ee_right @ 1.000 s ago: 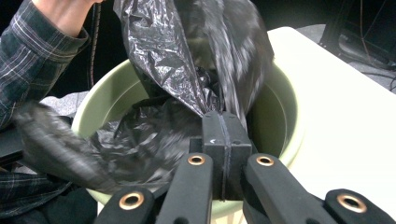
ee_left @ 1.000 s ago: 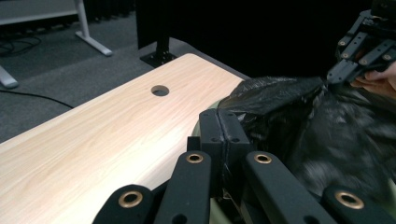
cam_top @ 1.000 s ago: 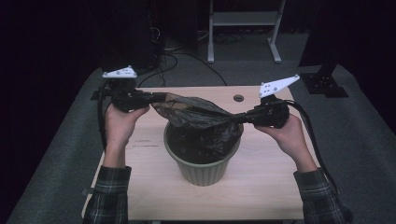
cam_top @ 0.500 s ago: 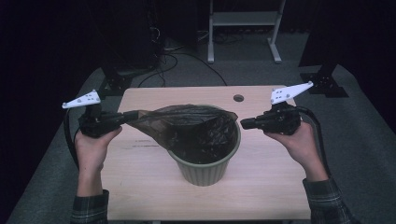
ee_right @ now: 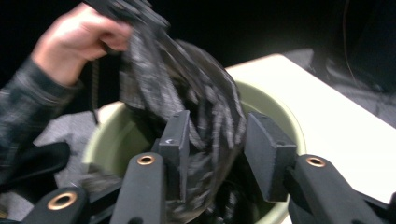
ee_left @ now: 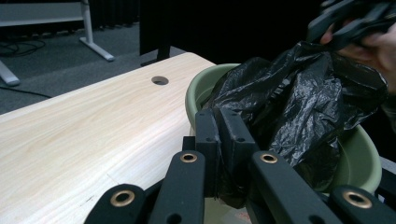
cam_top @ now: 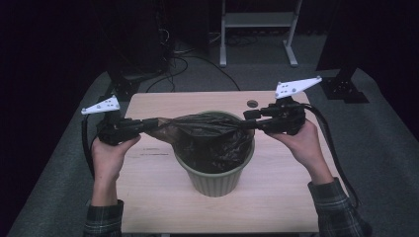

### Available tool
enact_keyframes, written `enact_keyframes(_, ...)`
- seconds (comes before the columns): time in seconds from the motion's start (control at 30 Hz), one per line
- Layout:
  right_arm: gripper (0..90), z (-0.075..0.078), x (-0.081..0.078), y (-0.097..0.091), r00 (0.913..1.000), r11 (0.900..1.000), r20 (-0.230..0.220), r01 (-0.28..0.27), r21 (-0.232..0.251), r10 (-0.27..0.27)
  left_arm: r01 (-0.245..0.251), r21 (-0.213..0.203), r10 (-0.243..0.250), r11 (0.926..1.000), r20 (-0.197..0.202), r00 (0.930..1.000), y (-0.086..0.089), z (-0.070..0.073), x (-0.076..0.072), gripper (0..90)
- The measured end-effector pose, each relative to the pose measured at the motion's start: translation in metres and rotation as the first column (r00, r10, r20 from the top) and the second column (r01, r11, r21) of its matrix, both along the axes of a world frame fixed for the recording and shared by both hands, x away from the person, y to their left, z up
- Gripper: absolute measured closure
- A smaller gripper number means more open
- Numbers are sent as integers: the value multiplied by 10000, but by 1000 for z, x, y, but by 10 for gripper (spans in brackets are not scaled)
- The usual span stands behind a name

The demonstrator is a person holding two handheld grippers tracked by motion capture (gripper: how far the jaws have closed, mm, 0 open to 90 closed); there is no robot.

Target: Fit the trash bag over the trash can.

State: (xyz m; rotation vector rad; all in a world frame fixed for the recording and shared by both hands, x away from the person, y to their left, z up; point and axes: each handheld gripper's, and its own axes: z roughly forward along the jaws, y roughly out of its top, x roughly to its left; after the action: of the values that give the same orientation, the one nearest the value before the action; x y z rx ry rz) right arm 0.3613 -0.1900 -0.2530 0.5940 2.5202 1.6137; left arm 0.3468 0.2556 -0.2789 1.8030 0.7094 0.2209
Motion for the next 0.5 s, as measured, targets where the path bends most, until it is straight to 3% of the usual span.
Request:
enact_keyframes(0.1,872,-11,12,7,9998,9986,-199,27,-537,-38,33,-24,-33,10000,7,10000,-2,-2,4,862)
enact_keyframes(0.13,896,-14,16,8,9997,9982,-212,88,-597,-101,43,-28,-43,10000,30,10000,-2,-3,6,862)
enact_keyframes(0.27,899,-23,30,6,9981,9980,-412,440,-446,-458,156,57,-157,9999,151,9998,-7,-9,19,876)
enact_keyframes(0.37,899,-28,43,-2,9953,9965,-485,839,40,-836,174,328,-180,9993,168,9997,-13,-15,32,881)
enact_keyframes(0.5,899,-39,58,-16,9878,9891,-771,1395,477,-1356,144,429,-138,9990,-133,9998,-20,-30,54,893)
